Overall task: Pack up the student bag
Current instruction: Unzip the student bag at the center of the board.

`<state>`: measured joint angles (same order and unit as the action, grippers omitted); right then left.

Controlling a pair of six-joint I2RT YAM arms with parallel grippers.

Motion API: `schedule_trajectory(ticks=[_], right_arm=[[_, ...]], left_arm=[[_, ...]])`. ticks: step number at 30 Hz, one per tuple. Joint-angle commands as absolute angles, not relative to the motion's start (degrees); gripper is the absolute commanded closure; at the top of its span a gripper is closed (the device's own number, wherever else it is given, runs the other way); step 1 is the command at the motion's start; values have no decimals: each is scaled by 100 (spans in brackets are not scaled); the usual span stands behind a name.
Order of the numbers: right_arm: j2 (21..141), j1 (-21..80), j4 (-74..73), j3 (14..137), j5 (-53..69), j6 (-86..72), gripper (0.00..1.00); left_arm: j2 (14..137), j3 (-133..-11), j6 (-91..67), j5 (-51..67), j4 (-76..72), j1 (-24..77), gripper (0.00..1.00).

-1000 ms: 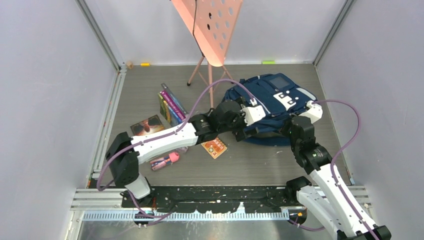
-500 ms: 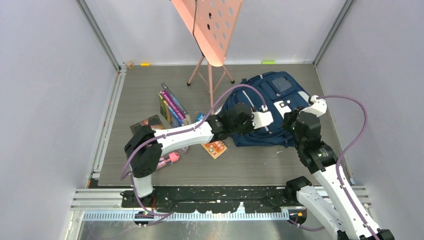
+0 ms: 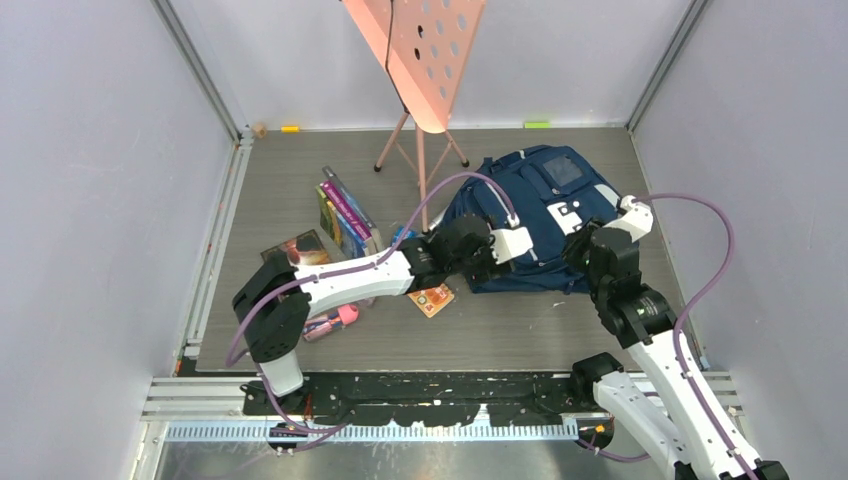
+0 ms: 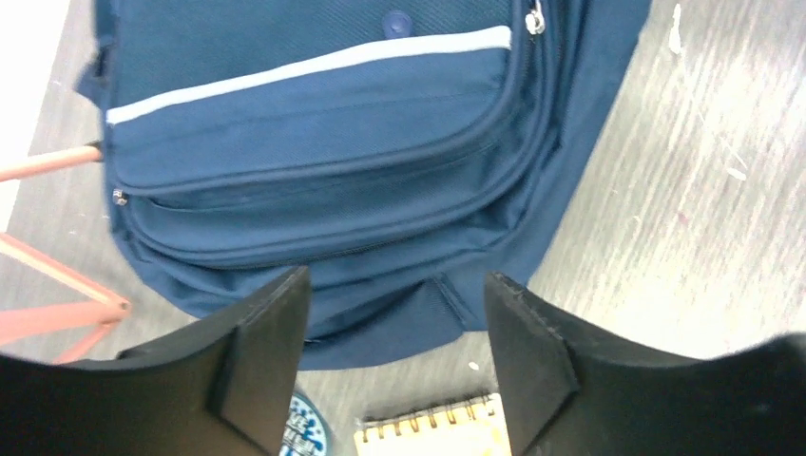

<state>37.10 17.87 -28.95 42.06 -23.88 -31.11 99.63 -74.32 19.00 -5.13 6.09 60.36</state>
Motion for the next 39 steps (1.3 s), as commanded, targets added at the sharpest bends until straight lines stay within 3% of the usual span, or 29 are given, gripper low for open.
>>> schedule_trajectory(ticks=[1,6,10,19,39], right_arm=[[3507,1775,-3199,3884,-2399,-3576,58],[3197,1775,-3145,3619,-2059,-3962,43],[3167,1775,-3193,3599,-1960,-4014,38],[3108,1776,-3317,3740,-2206,-3870,26],[2821,1775,-3667,4101,-2630,-3574,13]], left_arm=[[9941,-7184,1815,-117,38,6020,26],[10317,-7134,2025,-170,-717,6027,19],[10445,-6889,2106,-189,-1561,6061,13],[10942,-7041,2712,-434,-1503,6415,9],[11231,-7091,2333,-26,-1691,6655,0]])
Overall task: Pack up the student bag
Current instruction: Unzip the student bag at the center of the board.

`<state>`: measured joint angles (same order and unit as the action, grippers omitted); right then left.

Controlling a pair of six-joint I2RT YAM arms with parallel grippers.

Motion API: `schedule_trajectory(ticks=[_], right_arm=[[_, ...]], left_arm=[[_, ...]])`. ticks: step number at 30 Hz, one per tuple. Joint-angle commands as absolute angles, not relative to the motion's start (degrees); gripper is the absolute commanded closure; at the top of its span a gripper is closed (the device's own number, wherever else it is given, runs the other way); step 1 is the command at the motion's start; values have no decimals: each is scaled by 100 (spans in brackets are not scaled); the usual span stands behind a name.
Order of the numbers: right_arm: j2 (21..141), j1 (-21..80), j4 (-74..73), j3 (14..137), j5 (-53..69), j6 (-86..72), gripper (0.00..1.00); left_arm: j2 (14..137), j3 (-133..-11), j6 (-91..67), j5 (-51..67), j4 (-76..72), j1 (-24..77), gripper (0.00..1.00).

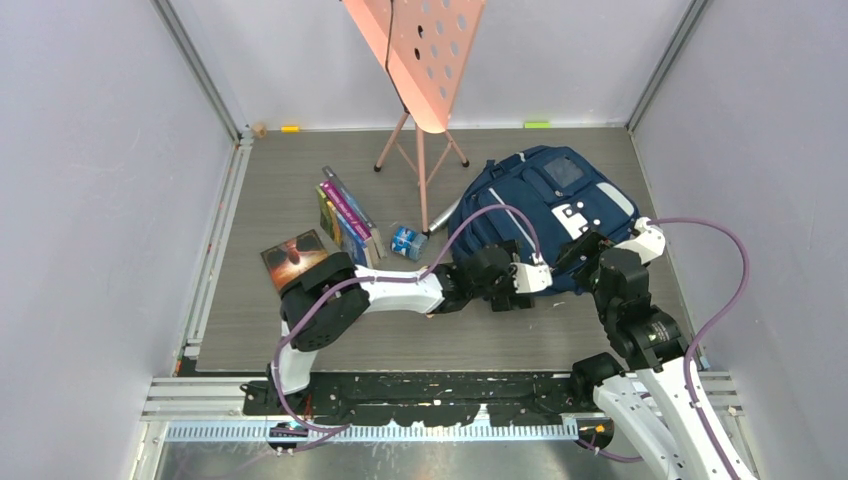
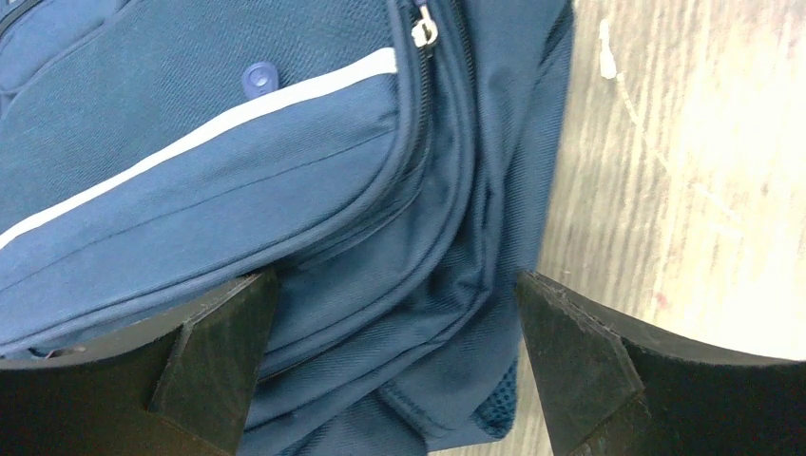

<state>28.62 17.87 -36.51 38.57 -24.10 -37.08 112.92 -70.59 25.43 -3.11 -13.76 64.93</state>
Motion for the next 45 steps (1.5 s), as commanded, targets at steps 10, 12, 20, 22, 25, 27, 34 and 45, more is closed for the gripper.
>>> schedule_trajectory(ticks=[10,12,20,22,25,27,34,45], right_arm=[[2875,1775,-3636,4028,-2656,-3550,13],[2870,1775,-3624,4019,-2647,-3571,14],[2742,1775,-3681,3998,-2721,-3596,15],[2712,1775,-3682,4006,-2731,-3595,15],[2700,1775,-3685,4023,-2743,-3596,15],[2706,1776,-3687,4023,-2765,-3593,15],[2752,1775,-3701,4117,-2649,-3471,15],[2399,1775,-3980,4318,-1501,-3134,14]], left_arm=[[11387,-7119,2460,-802,-1734,6889,2],[11606,-7279,2538,-1039,-1778,6891,8],[12080,-7571,2638,-1845,-2376,6890,46],[12128,-7594,2669,-1997,-2444,6891,66],[12019,-7531,2606,-2129,-2485,6886,98],[11803,-7395,2480,-2212,-2563,6884,100],[10873,-7642,1619,-2236,-1312,6866,100],[10345,-8556,143,-1320,976,6331,100]])
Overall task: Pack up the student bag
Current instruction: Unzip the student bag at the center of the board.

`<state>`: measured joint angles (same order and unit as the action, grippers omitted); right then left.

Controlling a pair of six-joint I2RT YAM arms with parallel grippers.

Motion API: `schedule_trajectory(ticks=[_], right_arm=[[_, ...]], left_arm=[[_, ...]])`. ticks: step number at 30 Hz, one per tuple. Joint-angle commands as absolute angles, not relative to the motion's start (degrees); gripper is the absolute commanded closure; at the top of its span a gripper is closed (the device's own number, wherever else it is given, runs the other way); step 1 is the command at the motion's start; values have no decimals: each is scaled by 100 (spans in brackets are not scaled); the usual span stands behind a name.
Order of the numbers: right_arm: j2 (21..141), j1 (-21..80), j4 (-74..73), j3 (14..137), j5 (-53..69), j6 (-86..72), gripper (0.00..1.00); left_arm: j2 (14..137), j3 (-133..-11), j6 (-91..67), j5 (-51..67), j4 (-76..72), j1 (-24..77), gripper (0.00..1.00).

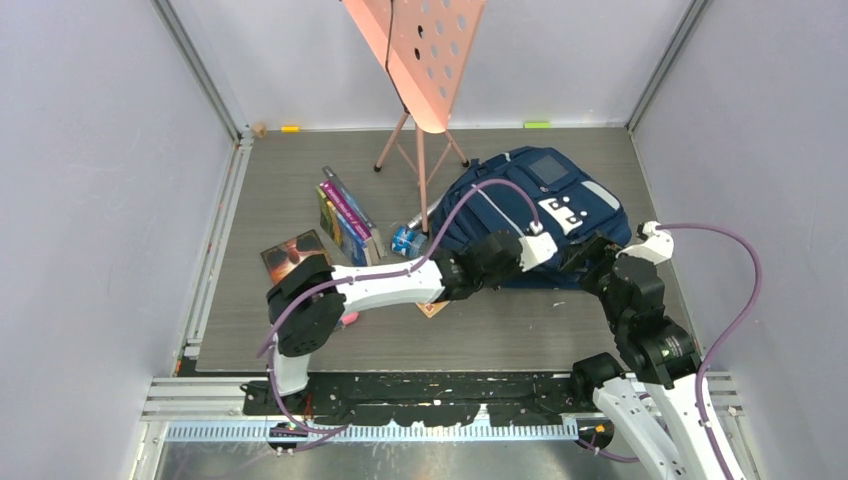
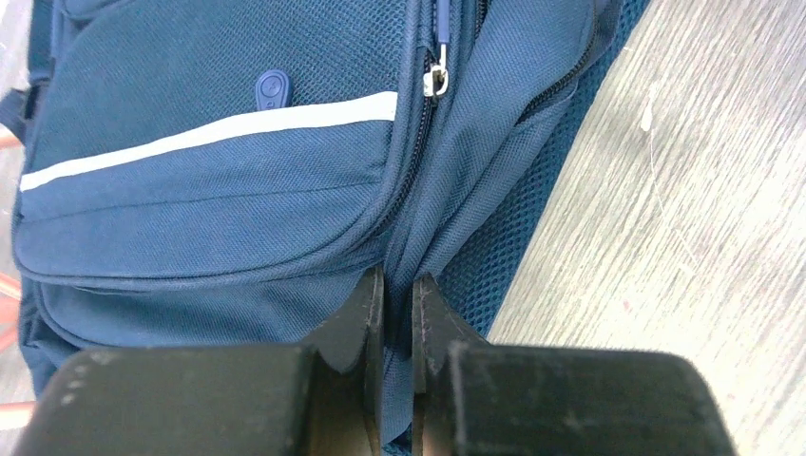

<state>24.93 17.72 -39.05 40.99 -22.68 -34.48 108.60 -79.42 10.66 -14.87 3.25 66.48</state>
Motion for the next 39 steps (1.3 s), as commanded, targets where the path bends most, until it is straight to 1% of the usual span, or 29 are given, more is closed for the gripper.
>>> schedule_trajectory(ticks=[1,3,5,9,10,15,19,24,29,35,39], right_arm=[[2404,1778,-3994,4314,-1344,-3092,14],[2422,1776,-4025,4276,-909,-3044,16],[2441,1775,-4022,4291,-763,-3073,20],[2644,1775,-4235,4309,-1127,-3518,25],[2715,1775,-4317,4281,-1143,-3648,30],[2915,1775,-4236,3960,-1041,-4065,43],[2711,1775,-4040,3578,-1299,-4280,48],[2569,1776,-3361,3009,-1810,-4328,54],[2939,1776,-2335,2632,-2084,-4097,55],[3462,1775,-1478,2615,-2537,-3191,54],[3796,1775,-1004,2630,-2765,-2854,55]], left_arm=[[10356,-8730,54,-1311,1206,6298,100],[10371,-9015,-144,-1267,1628,6255,100],[10335,-9117,-304,-1222,1815,6214,100],[10189,-9088,-567,-1246,1931,6110,100],[10136,-9052,-630,-1204,1876,6070,100],[10015,-9130,-690,-1099,1931,5997,100],[9964,-9176,-681,-1064,1951,5958,100],[9915,-9183,-634,-1069,1972,5937,100],[9962,-9281,-624,-989,2092,5923,100],[10021,-9409,-636,-862,2271,5922,100],[10067,-9510,-594,-830,2351,5918,100]])
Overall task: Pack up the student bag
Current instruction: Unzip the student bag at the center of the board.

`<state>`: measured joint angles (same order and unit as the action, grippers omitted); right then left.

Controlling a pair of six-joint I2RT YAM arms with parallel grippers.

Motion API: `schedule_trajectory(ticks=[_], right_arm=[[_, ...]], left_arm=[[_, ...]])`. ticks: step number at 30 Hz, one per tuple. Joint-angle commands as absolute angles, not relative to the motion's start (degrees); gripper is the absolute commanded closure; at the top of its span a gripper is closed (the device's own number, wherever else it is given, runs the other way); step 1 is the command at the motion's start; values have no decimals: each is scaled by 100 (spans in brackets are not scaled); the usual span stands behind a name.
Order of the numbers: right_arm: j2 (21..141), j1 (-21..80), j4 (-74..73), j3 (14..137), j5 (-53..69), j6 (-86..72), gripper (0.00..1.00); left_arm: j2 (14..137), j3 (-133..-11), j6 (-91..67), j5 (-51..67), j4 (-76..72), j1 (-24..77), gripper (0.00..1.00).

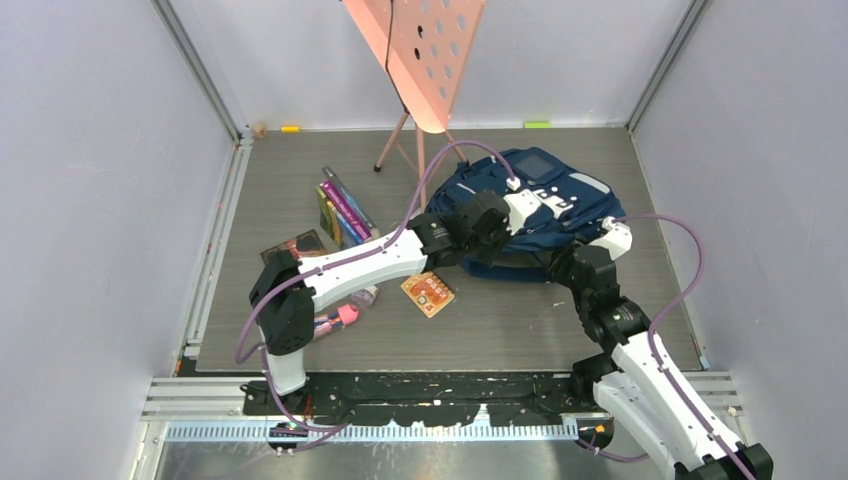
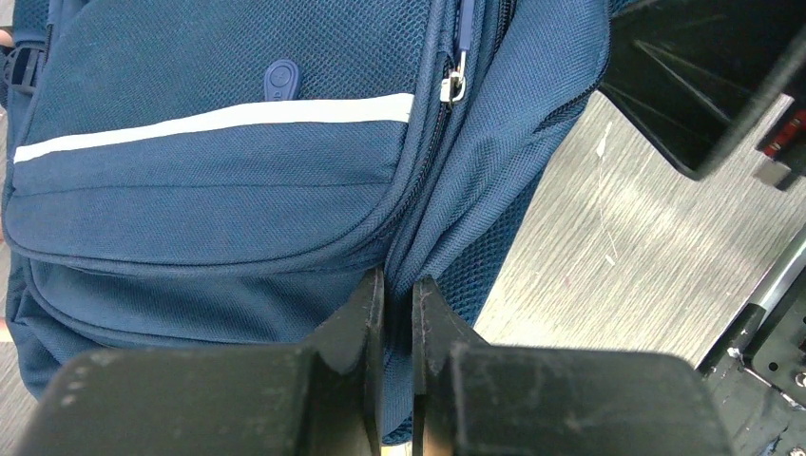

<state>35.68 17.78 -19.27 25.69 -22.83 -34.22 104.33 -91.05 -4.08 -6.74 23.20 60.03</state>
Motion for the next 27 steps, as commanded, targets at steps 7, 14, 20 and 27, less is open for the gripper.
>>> schedule_trajectory(ticks=[7,14,20,27], right_arm=[[4333,1776,54,2489,-2762,-2463,58],[4596,1776,513,2583,-3024,-2098,63],[4616,1775,506,2611,-3173,-2003,72],[4876,1775,493,2920,-3416,-1670,69]], left_arm=[[10151,-9608,-589,-791,2417,5921,100],[10151,-9589,-572,-763,2435,5922,100],[10160,-9611,-545,-730,2430,5924,100],[10178,-9603,-586,-678,2423,5919,100]])
